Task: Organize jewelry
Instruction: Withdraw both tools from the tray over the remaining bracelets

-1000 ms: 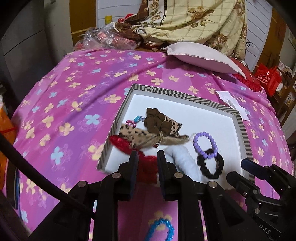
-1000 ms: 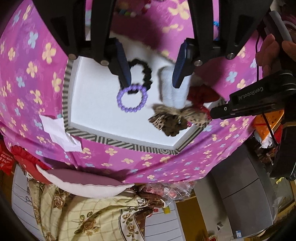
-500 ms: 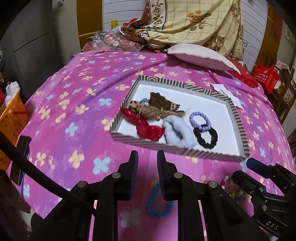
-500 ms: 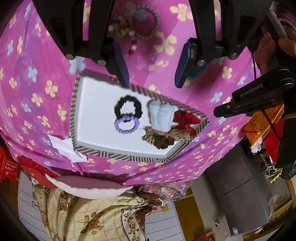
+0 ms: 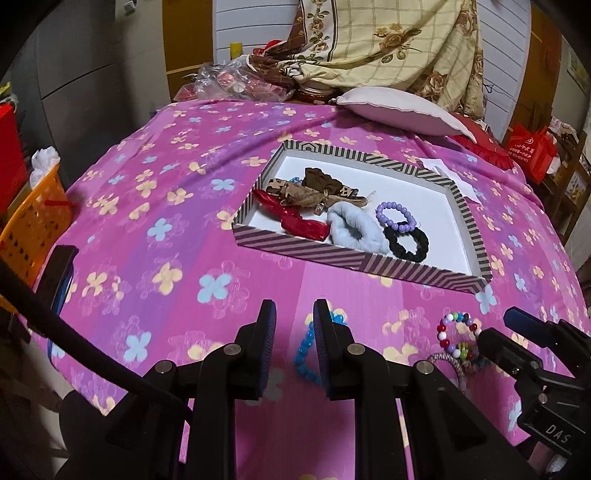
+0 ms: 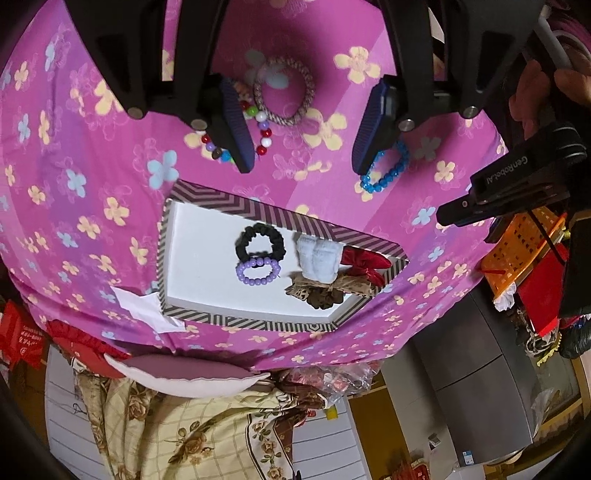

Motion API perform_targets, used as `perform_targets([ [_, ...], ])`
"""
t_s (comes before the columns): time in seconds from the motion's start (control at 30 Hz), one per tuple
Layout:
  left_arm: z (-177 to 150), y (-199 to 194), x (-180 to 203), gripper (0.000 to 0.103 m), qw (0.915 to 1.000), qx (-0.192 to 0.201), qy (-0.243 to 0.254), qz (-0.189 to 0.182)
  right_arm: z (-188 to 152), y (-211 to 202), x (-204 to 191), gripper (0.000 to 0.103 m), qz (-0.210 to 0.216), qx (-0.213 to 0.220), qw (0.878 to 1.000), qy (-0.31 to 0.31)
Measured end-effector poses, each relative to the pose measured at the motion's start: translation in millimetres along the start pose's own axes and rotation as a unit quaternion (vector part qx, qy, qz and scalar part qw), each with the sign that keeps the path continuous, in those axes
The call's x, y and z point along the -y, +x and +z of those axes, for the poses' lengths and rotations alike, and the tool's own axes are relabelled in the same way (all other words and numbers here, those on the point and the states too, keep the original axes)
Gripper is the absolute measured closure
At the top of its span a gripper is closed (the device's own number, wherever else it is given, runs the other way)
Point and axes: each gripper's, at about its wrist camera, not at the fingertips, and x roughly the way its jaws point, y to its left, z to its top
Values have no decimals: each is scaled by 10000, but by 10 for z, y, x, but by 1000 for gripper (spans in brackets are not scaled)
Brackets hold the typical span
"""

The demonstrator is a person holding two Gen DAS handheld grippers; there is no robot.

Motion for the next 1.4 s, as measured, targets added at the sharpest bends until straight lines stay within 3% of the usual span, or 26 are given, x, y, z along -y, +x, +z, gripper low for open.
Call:
perform_targets([
  [1.13,-168,-223,96,62,9998,158,124,73,-75,-234,-74,37,-35,129,9999,-18],
  [1.4,-173,-215,71,57,9998,118,117,57,-100,-219,-64,36,-26,93,9999,-29],
])
